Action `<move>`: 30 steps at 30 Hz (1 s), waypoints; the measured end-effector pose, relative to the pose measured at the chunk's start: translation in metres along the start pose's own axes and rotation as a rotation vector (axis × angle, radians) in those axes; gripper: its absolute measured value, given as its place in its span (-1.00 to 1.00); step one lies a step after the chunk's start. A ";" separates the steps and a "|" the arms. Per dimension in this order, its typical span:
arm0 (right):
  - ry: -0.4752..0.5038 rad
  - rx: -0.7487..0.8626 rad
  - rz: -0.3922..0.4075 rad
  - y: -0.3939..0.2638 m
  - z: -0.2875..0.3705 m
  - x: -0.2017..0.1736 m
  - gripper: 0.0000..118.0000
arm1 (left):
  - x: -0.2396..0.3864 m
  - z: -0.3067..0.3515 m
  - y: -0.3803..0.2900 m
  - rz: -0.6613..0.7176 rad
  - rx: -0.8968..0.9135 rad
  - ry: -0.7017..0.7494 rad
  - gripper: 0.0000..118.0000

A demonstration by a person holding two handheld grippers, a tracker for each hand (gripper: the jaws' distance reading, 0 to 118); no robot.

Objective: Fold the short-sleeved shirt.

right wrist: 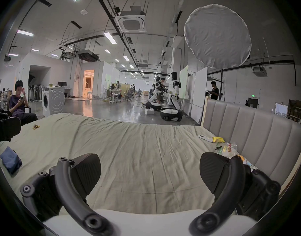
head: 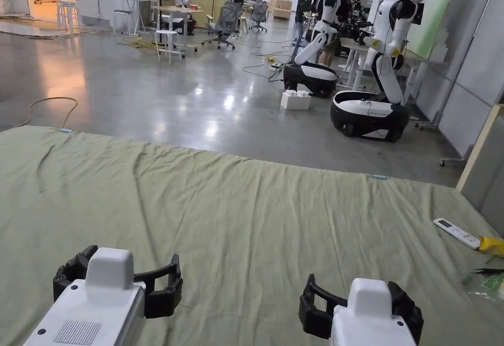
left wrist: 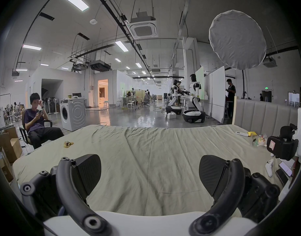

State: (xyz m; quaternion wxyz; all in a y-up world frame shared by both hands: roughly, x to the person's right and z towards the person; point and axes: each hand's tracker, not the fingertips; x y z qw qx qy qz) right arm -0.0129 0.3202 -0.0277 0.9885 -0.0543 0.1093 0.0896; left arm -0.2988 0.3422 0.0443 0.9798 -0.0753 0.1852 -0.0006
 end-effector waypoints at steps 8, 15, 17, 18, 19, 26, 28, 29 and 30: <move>0.027 -0.027 -0.138 0.003 -0.007 0.002 0.96 | -0.003 -0.007 -0.001 0.030 -0.002 0.043 0.95; 0.051 -0.051 -0.235 0.014 -0.006 0.007 0.96 | -0.010 -0.009 -0.002 0.056 -0.004 0.070 1.00; 0.031 -0.073 -0.234 0.018 -0.008 0.005 0.96 | -0.009 -0.008 -0.001 0.044 -0.002 0.063 1.00; 0.024 -0.086 -0.239 0.019 -0.008 0.004 0.96 | -0.009 -0.007 -0.001 0.035 0.004 0.069 1.00; 0.021 -0.097 -0.247 0.021 -0.008 0.004 0.97 | -0.008 -0.006 0.000 0.029 0.017 0.081 1.00; 0.069 -0.194 -0.352 0.022 -0.011 0.011 0.97 | -0.008 -0.007 0.005 0.030 0.015 0.058 1.00; 0.060 -0.198 -0.350 0.021 -0.012 0.011 0.97 | -0.008 -0.007 0.005 0.029 0.013 0.062 1.00; 0.050 -0.209 -0.345 0.020 -0.012 0.011 0.97 | -0.008 -0.006 0.005 0.029 0.013 0.065 1.00; 0.039 -0.213 -0.344 0.020 -0.013 0.010 0.97 | -0.009 -0.006 0.004 0.031 0.015 0.071 1.00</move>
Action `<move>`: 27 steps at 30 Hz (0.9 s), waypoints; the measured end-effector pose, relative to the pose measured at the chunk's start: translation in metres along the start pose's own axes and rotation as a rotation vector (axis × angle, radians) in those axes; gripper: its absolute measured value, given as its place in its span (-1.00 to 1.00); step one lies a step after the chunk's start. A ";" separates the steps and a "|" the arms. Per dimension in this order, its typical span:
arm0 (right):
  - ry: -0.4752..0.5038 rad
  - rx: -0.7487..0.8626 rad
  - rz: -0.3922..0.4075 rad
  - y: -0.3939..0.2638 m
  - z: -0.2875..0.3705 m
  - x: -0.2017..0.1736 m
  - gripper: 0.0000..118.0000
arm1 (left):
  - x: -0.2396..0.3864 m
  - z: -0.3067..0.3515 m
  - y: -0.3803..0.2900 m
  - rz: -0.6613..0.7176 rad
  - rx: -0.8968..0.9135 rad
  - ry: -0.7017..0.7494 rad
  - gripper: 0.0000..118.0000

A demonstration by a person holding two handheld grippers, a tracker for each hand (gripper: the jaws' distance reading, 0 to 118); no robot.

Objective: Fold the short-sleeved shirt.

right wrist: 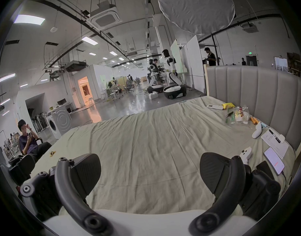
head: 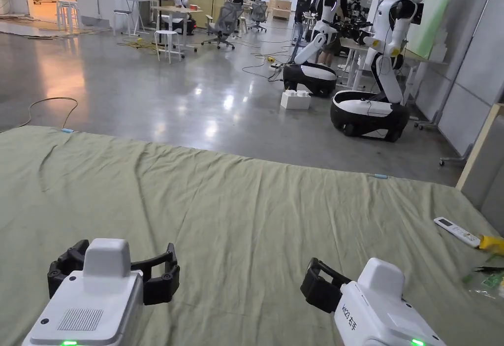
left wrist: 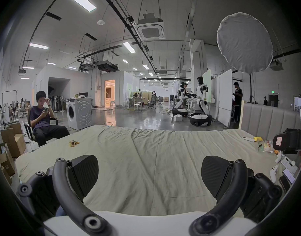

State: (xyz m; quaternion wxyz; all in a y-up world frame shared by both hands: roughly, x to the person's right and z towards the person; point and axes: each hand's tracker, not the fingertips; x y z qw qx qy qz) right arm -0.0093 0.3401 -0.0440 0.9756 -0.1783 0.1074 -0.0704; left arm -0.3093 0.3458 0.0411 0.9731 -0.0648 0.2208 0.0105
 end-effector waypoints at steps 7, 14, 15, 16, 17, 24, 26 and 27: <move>-0.018 -0.036 -0.008 -0.004 -0.006 0.001 0.97 | -0.001 0.002 0.001 0.013 -0.001 -0.009 1.00; -0.016 -0.055 0.027 -0.009 -0.012 0.000 0.97 | 0.000 0.002 0.002 0.011 0.008 -0.032 1.00; -0.008 -0.064 0.026 -0.010 -0.013 0.000 0.97 | 0.001 0.002 0.003 0.011 0.009 -0.033 1.00; -0.005 -0.069 0.024 -0.010 -0.014 0.000 0.97 | 0.000 0.002 0.003 0.010 0.009 -0.034 1.00; -0.006 -0.072 0.022 -0.011 -0.015 0.000 0.97 | 0.001 0.001 0.003 0.008 0.007 -0.035 1.00; -0.004 -0.071 0.028 -0.009 -0.022 0.002 0.97 | 0.000 -0.001 0.001 0.003 -0.013 -0.043 1.00; -0.006 -0.066 0.033 -0.008 -0.022 0.002 0.97 | 0.000 -0.002 0.000 0.002 -0.019 -0.041 1.00; -0.011 -0.060 0.034 -0.008 -0.022 0.004 0.97 | 0.000 -0.002 -0.001 0.001 -0.020 -0.040 1.00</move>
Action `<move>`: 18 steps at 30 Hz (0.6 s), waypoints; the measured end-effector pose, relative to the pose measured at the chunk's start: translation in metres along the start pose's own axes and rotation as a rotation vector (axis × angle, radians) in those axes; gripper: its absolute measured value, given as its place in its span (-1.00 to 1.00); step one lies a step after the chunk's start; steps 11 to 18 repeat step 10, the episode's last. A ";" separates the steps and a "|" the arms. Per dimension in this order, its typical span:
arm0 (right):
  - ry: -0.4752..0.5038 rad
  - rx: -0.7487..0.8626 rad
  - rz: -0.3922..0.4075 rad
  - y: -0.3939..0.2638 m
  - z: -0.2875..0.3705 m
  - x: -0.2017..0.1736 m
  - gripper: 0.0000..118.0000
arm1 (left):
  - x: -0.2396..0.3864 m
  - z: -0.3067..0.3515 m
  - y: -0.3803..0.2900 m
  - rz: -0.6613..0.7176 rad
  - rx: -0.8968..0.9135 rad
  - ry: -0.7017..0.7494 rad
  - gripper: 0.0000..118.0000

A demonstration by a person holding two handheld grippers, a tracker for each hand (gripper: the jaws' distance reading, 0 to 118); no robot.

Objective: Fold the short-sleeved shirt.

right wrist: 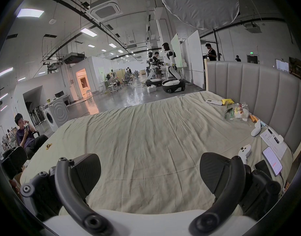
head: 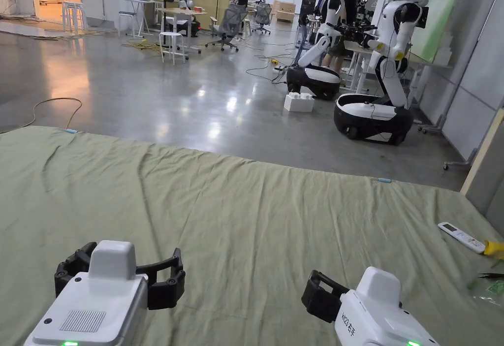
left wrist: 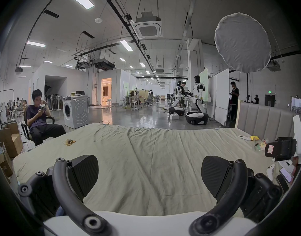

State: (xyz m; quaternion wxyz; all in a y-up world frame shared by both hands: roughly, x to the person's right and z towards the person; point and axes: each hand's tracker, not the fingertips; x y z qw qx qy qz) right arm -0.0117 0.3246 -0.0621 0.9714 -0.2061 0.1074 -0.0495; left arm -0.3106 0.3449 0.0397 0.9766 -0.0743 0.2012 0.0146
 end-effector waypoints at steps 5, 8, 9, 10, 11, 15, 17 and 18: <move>-0.018 0.014 -0.025 0.003 0.004 0.002 0.97 | -0.001 -0.001 0.000 0.004 -0.006 0.006 1.00; 0.008 0.015 -0.058 0.002 0.003 0.009 0.97 | -0.001 -0.002 0.000 0.004 0.005 0.012 1.00; 0.014 0.023 -0.070 0.002 0.003 0.011 0.97 | -0.001 -0.003 0.000 0.001 0.007 0.012 1.00; 0.013 0.037 -0.080 0.002 0.003 0.012 0.97 | -0.001 -0.004 0.000 -0.002 0.008 0.011 1.00; 0.013 0.037 -0.080 0.002 0.003 0.012 0.97 | -0.001 -0.004 0.000 -0.002 0.008 0.011 1.00; 0.013 0.037 -0.080 0.002 0.003 0.012 0.97 | -0.001 -0.004 0.000 -0.002 0.008 0.011 1.00; 0.013 0.037 -0.080 0.002 0.003 0.012 0.97 | -0.001 -0.004 0.000 -0.002 0.008 0.011 1.00; 0.013 0.037 -0.080 0.002 0.003 0.012 0.97 | -0.001 -0.004 0.000 -0.002 0.008 0.011 1.00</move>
